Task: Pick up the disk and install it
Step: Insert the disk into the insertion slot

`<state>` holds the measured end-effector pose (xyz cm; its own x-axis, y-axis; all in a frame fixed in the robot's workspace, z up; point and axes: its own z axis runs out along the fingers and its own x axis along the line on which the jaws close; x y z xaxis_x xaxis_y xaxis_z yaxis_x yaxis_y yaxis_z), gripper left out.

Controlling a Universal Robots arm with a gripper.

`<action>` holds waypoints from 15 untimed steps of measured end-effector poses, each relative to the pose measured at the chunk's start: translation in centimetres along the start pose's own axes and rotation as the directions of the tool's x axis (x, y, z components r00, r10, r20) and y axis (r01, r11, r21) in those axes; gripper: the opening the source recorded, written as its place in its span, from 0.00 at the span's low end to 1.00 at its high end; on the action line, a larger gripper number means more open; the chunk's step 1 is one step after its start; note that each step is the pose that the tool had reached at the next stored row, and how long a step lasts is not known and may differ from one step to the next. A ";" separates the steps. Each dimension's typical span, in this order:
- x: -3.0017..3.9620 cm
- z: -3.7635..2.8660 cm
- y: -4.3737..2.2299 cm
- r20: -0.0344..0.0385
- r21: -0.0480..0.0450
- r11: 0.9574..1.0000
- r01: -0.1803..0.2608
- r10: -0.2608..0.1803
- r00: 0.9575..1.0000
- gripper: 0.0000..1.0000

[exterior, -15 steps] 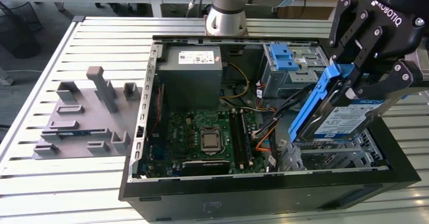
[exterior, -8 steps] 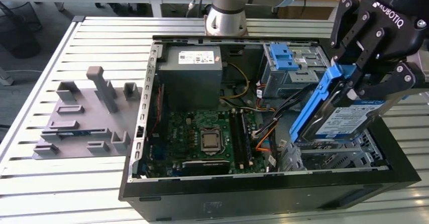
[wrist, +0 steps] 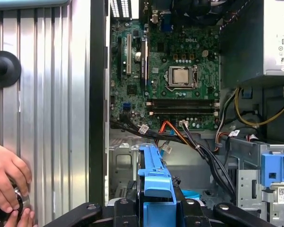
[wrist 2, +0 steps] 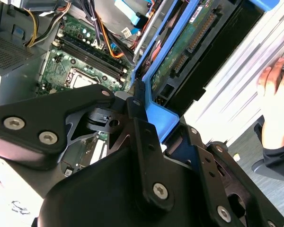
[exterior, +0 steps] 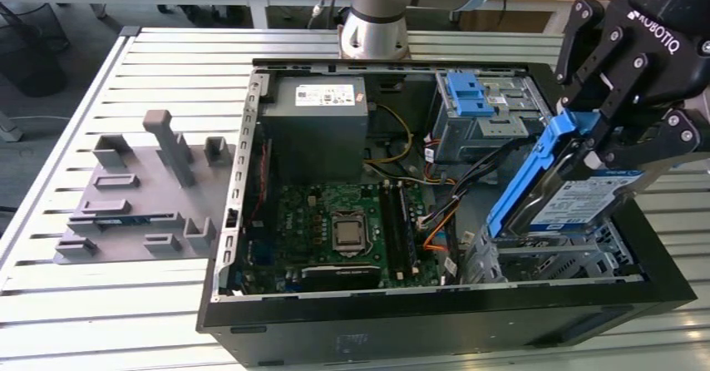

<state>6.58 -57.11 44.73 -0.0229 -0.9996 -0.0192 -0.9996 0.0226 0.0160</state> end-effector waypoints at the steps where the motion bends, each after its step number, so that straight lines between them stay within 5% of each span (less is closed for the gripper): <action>1: 0.00 0.04 -0.09 0.000 0.000 1.000 0.000 0.000 1.000 0.36; 15: 0.00 0.73 -0.55 0.000 0.000 1.000 -0.001 0.001 1.000 0.36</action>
<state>7.12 -57.11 43.99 -0.0239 -0.9995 -0.0192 -0.9996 0.0236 0.0160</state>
